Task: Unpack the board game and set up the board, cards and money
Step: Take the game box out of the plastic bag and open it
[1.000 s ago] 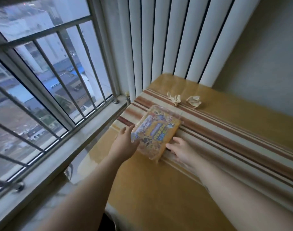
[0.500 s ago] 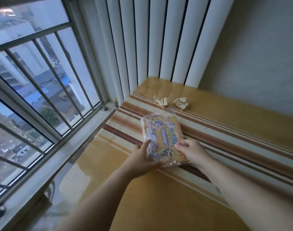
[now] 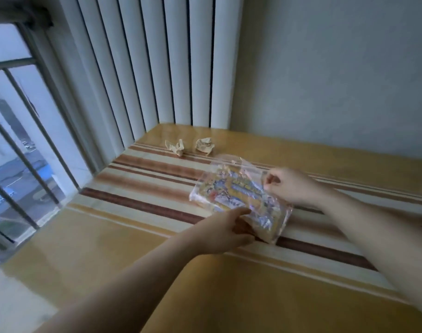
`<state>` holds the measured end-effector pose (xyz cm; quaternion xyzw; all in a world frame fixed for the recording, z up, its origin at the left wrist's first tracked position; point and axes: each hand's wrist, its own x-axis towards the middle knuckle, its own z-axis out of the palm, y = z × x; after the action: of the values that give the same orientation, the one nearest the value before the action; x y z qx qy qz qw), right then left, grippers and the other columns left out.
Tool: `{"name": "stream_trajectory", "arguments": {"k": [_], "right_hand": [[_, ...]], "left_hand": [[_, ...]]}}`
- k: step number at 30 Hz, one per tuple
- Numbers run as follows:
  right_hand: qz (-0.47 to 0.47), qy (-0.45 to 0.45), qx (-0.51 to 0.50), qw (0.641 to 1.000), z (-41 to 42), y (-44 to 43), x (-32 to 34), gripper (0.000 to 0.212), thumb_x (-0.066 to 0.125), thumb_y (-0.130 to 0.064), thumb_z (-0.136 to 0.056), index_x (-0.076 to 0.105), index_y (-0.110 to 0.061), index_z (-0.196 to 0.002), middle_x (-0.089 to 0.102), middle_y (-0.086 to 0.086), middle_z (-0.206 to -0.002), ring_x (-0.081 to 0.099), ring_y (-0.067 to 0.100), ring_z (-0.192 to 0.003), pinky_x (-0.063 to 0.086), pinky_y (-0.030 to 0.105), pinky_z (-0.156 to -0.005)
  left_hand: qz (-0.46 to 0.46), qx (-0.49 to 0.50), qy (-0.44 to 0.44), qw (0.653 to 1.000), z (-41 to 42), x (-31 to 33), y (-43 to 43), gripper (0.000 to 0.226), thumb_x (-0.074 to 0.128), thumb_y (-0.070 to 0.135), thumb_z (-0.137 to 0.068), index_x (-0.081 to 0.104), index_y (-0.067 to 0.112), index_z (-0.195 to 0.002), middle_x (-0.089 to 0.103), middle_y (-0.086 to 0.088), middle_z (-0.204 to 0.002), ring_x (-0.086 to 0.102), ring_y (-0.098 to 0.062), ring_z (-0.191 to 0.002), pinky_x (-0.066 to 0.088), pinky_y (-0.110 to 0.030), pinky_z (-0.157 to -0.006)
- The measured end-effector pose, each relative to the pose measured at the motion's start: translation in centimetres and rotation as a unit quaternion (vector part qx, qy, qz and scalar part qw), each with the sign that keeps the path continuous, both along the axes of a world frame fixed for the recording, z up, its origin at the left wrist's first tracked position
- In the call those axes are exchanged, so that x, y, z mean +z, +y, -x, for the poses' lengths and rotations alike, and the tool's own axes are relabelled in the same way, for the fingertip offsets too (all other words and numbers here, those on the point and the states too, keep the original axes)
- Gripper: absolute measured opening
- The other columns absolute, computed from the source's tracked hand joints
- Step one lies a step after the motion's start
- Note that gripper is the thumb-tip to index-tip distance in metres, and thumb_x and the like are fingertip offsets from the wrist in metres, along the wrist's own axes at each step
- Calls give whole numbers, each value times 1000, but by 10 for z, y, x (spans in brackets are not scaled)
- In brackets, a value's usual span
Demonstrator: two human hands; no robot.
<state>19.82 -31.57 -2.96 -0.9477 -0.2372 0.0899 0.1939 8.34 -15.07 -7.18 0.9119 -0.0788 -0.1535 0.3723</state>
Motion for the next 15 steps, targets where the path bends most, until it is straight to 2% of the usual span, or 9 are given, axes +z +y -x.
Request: {"name": "stream_trajectory", "arguments": {"k": [2,4,6,8,10,12,15], "right_hand": [[-11,-78,-11,997,20,-9,7,4,59,-20,-88,61,-22,-85,62,-2,-84,60,21,-85,45,30,-73],[-37,-137,-9,990,47,-18,20,5,58,-22,-89,61,-25,-87,65,-3,-86,62,21,-85,47,32,-79],[-23,-196,17,980,75,-24,32,8,56,-23,-90,64,-24,-91,68,-3,-91,61,20,-90,40,31,-88],[21,-253,57,966,98,-28,40,10,54,-26,-92,64,-24,-95,68,-3,-95,58,18,-97,29,31,-102],[51,-301,86,948,119,-34,45,9,56,-27,-92,65,-25,-93,67,-6,-95,55,16,-100,19,33,-110],[67,-362,121,922,134,-44,43,2,68,-22,-83,67,-25,-83,66,-7,-85,59,19,-92,26,39,-109],[80,-391,156,904,155,-69,34,20,83,-17,-67,66,-26,-70,61,-9,-71,61,18,-75,37,38,-102]], "left_hand": [[4,17,-28,999,9,-5,-10,65,59,32,-91,26,27,-147,55,1,-132,56,-12,-115,45,-27,-97],[27,39,-49,998,22,-5,-15,63,60,32,-91,28,29,-146,55,3,-130,57,-11,-111,48,-26,-92],[48,58,-81,994,40,0,-15,55,60,29,-92,37,27,-142,57,7,-122,58,-5,-103,48,-17,-83],[48,97,-162,981,57,10,-9,36,58,24,-93,52,24,-129,60,14,-106,58,3,-94,49,-12,-77],[48,166,-261,950,74,26,1,18,57,19,-93,61,26,-109,62,18,-94,60,4,-88,50,-15,-77],[68,225,-344,909,91,41,11,17,56,14,-92,61,26,-102,62,19,-89,60,3,-85,50,-16,-75],[79,249,-417,871,108,56,20,21,55,8,-91,60,26,-101,61,19,-92,58,4,-88,46,-13,-76]]}}
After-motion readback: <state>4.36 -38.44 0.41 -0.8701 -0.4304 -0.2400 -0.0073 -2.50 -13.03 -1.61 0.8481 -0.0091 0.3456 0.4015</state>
